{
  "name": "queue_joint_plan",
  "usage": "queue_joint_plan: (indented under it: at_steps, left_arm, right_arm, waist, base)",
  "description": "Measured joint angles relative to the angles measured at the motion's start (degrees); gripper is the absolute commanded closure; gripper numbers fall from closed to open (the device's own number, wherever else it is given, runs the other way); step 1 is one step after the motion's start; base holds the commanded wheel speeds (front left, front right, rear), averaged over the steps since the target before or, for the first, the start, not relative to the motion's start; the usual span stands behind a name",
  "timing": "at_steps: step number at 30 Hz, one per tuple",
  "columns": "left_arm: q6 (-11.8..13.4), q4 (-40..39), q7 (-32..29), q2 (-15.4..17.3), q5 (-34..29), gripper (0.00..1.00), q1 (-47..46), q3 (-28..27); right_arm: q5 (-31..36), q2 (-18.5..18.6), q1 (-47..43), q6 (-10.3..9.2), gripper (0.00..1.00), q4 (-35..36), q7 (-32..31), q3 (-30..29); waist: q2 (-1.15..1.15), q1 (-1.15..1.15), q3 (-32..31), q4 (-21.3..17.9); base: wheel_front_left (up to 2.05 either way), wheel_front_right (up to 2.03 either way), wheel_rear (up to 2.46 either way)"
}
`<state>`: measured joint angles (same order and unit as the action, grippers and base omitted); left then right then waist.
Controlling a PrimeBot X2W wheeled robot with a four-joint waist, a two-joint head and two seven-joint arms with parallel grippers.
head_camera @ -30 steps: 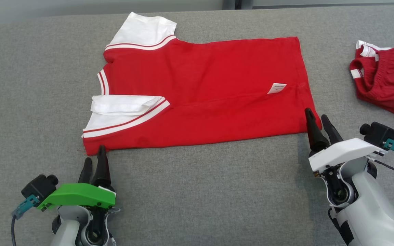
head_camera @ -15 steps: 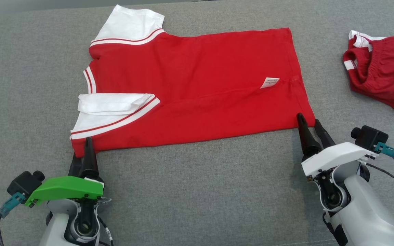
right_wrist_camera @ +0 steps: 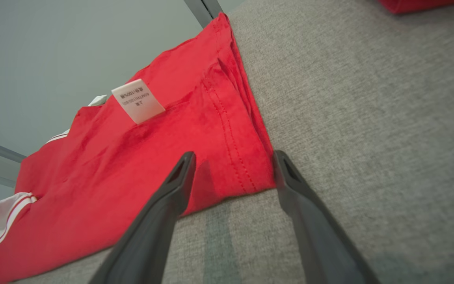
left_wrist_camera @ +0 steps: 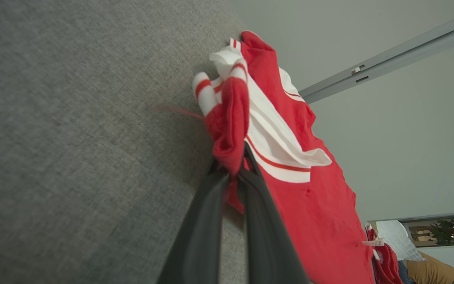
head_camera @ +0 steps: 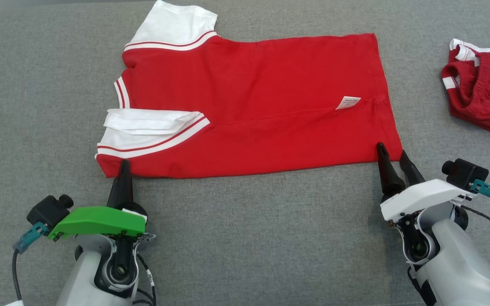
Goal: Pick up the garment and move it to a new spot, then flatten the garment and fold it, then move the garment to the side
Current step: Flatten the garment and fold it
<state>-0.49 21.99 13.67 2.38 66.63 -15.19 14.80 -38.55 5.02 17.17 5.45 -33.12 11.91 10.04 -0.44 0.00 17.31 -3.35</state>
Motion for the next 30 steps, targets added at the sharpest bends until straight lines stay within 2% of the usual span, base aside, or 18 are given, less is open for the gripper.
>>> queue_joint_plan:
  at_steps: [6, 7, 8, 9, 10, 11, 12, 23, 30]
  left_arm:
    - [0.0, 0.3, 0.1, -0.1, 0.0, 1.0, 0.0, 0.1]
    - [0.0, 0.4, 0.1, -0.1, 0.0, 1.0, 0.0, 0.1]
    - [-0.1, 0.5, 0.3, -0.1, 0.0, 1.0, 0.0, 0.1]
    - [-0.1, 0.7, 0.3, -0.1, 0.0, 1.0, 0.0, 0.1]
    - [-0.1, 0.8, 0.5, -0.1, 0.0, 1.0, 0.0, 0.1]
    - [-0.1, 1.0, 0.5, -0.1, 0.0, 1.0, 0.0, 0.1]
    - [-0.1, 1.1, 0.5, -0.1, 0.0, 1.0, 0.0, 0.1]
    - [-1.5, 1.9, 0.5, -0.2, -0.4, 1.0, 0.1, 0.0]
    - [-2.5, 0.3, 0.6, -0.2, -2.0, 1.0, 3.0, -1.4]
  right_arm:
    - [0.0, 0.1, 0.4, 0.02, 0.0, -1.4, -0.1, 0.9]
    - [0.0, 0.1, 0.5, 0.03, 0.15, -1.6, -0.1, 1.1]
    - [0.0, 0.1, 0.6, 0.05, 0.45, -1.8, -0.1, 1.2]
    - [0.0, 0.1, 0.7, 0.07, 0.55, -2.0, -0.1, 1.4]
    - [0.0, 0.1, 0.9, 0.07, 0.74, -2.3, -0.1, 1.6]
    - [0.0, 0.1, 0.9, 0.08, 0.89, -2.4, -0.1, 1.6]
    - [0.0, 0.1, 1.0, 0.08, 1.0, -2.6, -0.1, 1.7]
    - [-1.4, -0.2, 0.6, 0.59, 1.0, -3.2, 0.2, 1.0]
    - [-2.4, -0.1, -0.5, 1.08, 1.0, 0.1, 0.7, 0.7]
  waist:
    - [0.0, 0.0, -0.1, 0.2]
    - [0.0, 0.0, -0.1, 0.2]
    - [0.0, 0.0, -0.2, 0.2]
    - [0.0, 0.0, -0.2, 0.2]
    - [0.0, 0.0, -0.3, 0.3]
    - [0.0, 0.0, -0.4, 0.3]
    - [0.0, 0.0, -0.4, 0.3]
    - [0.0, 0.0, -2.8, 0.5]
    - [0.0, 0.0, -5.2, 0.3]
  base:
    - [0.0, 0.0, 0.0]
    - [0.0, 0.0, 0.0]
    - [0.0, 0.0, 0.0]
    - [0.0, 0.0, 0.0]
    - [0.0, 0.0, 0.0]
    - [0.0, 0.0, 0.0]
    - [0.0, 0.0, 0.0]
    - [0.0, 0.0, 0.0]
    - [0.0, 0.0, 0.0]
